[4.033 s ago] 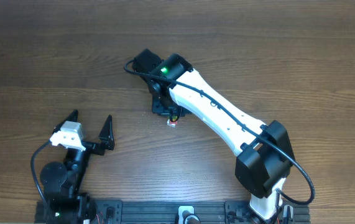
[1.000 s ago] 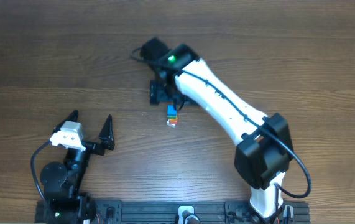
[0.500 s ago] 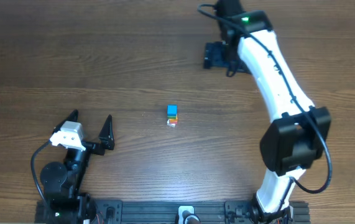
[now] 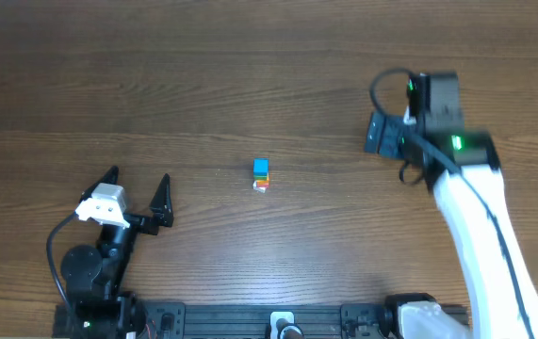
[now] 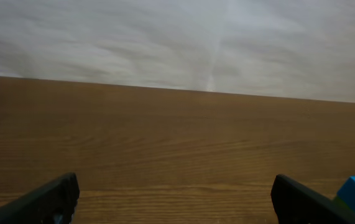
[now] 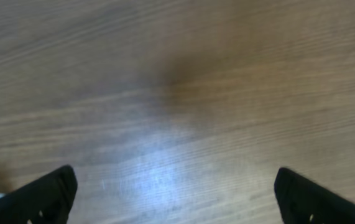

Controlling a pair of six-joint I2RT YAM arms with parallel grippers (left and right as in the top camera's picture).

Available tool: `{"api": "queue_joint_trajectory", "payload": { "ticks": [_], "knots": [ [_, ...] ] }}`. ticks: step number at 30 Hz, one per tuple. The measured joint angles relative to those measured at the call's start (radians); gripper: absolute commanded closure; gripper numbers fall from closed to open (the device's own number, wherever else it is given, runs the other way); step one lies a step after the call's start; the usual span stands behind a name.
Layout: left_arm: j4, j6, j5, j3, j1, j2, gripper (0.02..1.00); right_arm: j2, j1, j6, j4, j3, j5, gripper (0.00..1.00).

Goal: Stack Cubes

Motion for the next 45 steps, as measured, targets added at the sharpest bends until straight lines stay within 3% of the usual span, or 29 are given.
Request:
{"api": "queue_joint_trajectory", "payload": {
  "ticks": [8, 15, 20, 36, 45],
  "knots": [
    [0.000, 0.000, 0.000, 0.000, 0.000, 0.000, 0.018, -0.440, 0.000, -0.042, 0.306, -0.367, 0.000, 0.009],
    [0.000, 0.000, 0.000, 0.000, 0.000, 0.000, 0.018, -0.777, 0.000, -0.193, 0.619, -0.628, 0.000, 0.009],
    [0.000, 0.000, 0.000, 0.000, 0.000, 0.000, 0.018, -0.951, 0.000, -0.243, 0.776, -0.739, 0.000, 0.009],
    [0.000, 0.000, 0.000, 0.000, 0.000, 0.000, 0.018, -1.225, 0.000, -0.299, 0.959, -1.027, -0.002, 0.009],
    [0.000, 0.000, 0.000, 0.000, 0.000, 0.000, 0.020, -1.232, 0.000, -0.293, 0.909, -1.072, -0.038, 0.009]
  ]
}}
